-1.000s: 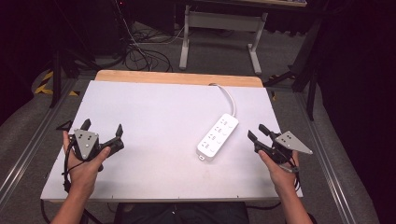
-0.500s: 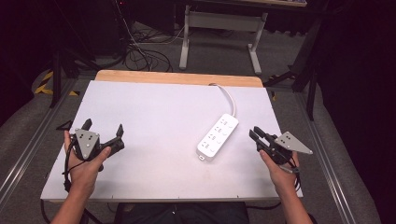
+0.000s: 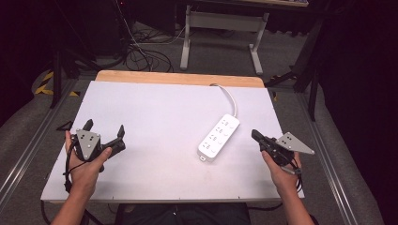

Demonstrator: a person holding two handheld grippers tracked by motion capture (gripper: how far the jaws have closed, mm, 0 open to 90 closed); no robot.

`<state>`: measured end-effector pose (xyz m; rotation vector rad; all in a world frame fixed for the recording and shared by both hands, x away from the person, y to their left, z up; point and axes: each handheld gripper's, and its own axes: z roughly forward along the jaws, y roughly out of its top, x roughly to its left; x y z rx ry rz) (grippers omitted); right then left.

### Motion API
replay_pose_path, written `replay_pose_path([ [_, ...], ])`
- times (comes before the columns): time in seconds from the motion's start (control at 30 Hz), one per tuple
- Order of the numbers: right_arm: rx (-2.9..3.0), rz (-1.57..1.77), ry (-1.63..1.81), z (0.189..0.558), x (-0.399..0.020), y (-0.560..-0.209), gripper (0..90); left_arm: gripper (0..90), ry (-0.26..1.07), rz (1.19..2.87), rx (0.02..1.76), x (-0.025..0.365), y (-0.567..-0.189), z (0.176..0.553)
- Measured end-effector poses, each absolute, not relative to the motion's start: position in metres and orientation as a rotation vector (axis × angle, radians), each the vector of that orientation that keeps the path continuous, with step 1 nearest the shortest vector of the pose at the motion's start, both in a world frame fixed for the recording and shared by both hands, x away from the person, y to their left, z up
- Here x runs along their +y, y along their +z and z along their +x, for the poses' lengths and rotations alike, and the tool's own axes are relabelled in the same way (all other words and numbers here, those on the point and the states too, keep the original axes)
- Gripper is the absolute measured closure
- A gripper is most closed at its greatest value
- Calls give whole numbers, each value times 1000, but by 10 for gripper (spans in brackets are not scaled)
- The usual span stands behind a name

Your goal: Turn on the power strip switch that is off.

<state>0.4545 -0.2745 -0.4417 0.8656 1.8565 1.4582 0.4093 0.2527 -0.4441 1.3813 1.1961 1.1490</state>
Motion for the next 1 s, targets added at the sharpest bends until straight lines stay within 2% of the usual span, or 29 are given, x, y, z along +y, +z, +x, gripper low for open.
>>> replay_pose_path([
  [1.0,1968,880,1427,468,-254,-432,900,54,1139,1397,1199,253,-445,409],
])
